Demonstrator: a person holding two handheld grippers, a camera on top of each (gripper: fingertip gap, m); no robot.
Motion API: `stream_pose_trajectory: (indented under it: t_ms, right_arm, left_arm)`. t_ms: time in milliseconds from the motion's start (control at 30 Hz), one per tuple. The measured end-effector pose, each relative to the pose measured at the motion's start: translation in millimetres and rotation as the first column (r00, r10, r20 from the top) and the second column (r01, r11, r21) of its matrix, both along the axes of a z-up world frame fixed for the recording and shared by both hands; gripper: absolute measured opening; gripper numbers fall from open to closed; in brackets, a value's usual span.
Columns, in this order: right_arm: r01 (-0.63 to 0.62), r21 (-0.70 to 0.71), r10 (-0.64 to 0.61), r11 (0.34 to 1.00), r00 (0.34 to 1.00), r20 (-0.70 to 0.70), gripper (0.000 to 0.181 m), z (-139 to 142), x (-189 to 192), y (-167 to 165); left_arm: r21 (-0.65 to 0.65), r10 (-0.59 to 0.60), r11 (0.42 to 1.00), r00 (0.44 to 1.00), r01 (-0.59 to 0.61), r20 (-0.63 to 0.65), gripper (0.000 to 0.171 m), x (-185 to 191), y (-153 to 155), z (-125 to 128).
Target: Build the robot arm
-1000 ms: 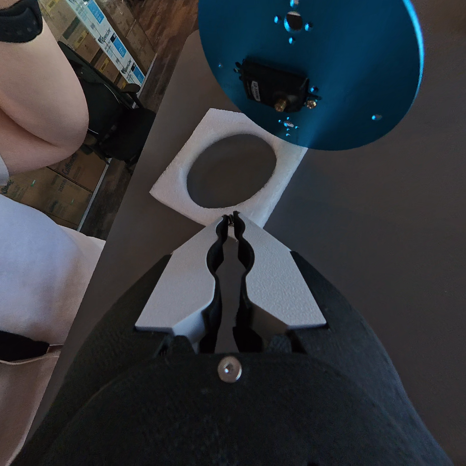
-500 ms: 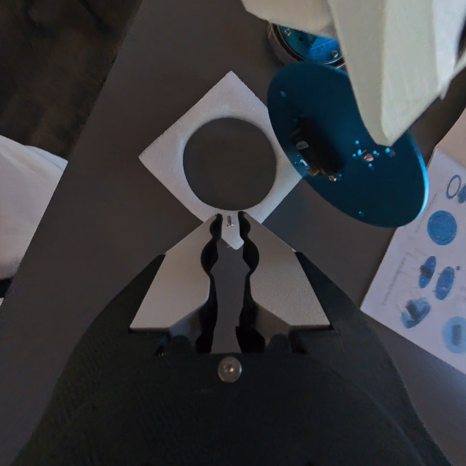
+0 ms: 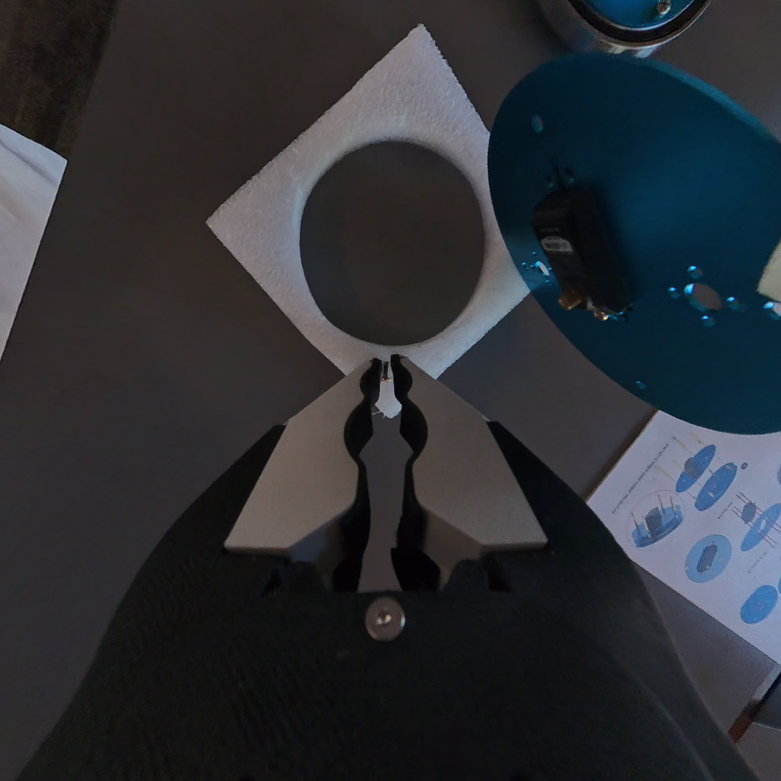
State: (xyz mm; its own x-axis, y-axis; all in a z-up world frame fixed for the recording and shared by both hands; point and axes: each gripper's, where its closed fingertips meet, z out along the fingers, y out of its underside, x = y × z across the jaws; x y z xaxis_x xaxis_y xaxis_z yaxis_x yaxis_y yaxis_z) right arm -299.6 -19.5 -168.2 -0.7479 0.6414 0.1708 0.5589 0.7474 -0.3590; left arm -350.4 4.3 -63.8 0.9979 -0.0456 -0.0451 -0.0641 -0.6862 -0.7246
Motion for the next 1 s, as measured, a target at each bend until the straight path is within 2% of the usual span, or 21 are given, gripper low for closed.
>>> stream_pose_trajectory:
  t_ms: [33, 267, 433, 500, 567, 600, 700, 733, 767, 833, 900, 933, 1000]
  right_arm:
    - [0.002, 0.002, -0.002, 1.000, 1.000, 0.003, 0.005, 0, 0, 0]
    - [0.022, 0.000, -0.022, 1.000, 0.999, 0.040, 0.005, -5, 2, 1]
    - [0.056, -0.095, -0.053, 0.994, 0.998, 0.034, 0.000, -4, 2, -2]
    - [0.100, -0.191, -0.101, 0.976, 0.995, 0.003, 0.000, 2, -2, -3]
    - [0.181, -0.358, -0.196, 0.916, 0.981, -0.007, 0.000, 11, -8, -1]
    - [0.222, -0.456, -0.246, 0.862, 0.969, 0.007, 0.000, 17, -10, 0]
    - [0.320, -0.690, -0.331, 0.649, 0.936, 0.122, 0.000, 27, -10, 1]
    - [0.333, -0.715, -0.333, 0.615, 0.931, 0.148, 0.000, 26, -8, 2]
    - [0.313, -0.726, -0.308, 0.612, 0.940, 0.146, 0.000, 26, -5, 2]
    - [0.183, -0.702, -0.209, 0.688, 0.977, 0.050, 0.000, 29, 1, -2]
    - [0.002, -0.573, -0.076, 0.820, 0.992, -0.104, 0.001, 32, 7, -1]
    - [-0.080, -0.438, -0.005, 0.896, 0.982, -0.190, 0.006, 31, 7, 4]
    - [-0.250, -0.095, 0.203, 0.963, 0.915, -0.350, 0.007, 34, 5, 7]
  left_arm:
    - [0.002, 0.001, 1.000, 1.000, -0.001, 0.001, 0.001, 0, 0, 0]
    - [0.011, 0.008, 1.000, 1.000, -0.008, 0.013, 0.000, -4, -4, 1]
    - [0.019, 0.009, 1.000, 1.000, -0.010, 0.019, 0.000, -5, -6, 1]
    - [0.020, 0.010, 1.000, 1.000, -0.010, 0.021, 0.000, -5, -6, 1]
    - [0.022, 0.010, 1.000, 1.000, -0.011, 0.022, 0.000, -6, -6, 1]
    - [0.023, 0.010, 1.000, 1.000, -0.010, 0.023, 0.000, -5, -6, 1]
    - [0.024, 0.008, 1.000, 1.000, -0.008, 0.023, 0.001, -5, -6, 1]
    - [0.023, 0.006, 1.000, 1.000, -0.007, 0.023, 0.001, -5, -7, 1]
    - [0.022, 0.006, 1.000, 1.000, -0.007, 0.022, 0.001, -6, -7, 1]
    - [0.021, 0.005, 1.000, 1.000, -0.005, 0.021, 0.000, -6, -7, 1]
    - [0.019, 0.001, 1.000, 1.000, -0.002, 0.020, 0.000, -6, -7, 1]
    - [0.019, -0.002, 1.000, 1.000, 0.001, 0.018, 0.000, -6, -7, 1]
    - [0.019, -0.001, 1.000, 1.000, 0.001, 0.015, 0.000, -7, -8, 0]
